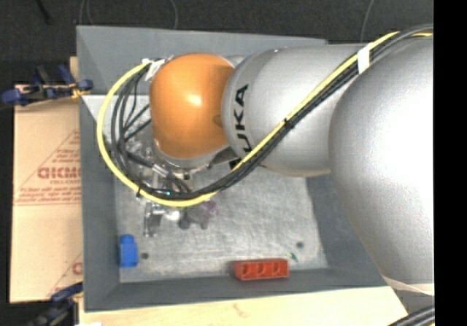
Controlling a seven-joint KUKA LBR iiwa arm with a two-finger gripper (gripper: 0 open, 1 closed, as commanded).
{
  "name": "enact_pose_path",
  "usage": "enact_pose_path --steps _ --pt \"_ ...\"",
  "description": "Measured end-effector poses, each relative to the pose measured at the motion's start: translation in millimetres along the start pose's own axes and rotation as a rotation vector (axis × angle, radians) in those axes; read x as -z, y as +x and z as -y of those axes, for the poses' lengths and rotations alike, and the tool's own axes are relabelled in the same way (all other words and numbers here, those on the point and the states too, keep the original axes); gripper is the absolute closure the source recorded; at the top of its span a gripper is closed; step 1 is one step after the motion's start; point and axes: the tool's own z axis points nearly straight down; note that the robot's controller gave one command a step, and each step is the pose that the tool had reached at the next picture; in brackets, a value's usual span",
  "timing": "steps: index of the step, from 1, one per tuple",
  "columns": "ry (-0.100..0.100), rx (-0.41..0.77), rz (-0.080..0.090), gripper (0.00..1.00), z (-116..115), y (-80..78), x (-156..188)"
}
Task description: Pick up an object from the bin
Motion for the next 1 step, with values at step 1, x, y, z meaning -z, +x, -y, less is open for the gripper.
enact_pose_path --steps 1 --pt "-0.006 0.06 0.02 0.0 48.5 -17.5 -57.5"
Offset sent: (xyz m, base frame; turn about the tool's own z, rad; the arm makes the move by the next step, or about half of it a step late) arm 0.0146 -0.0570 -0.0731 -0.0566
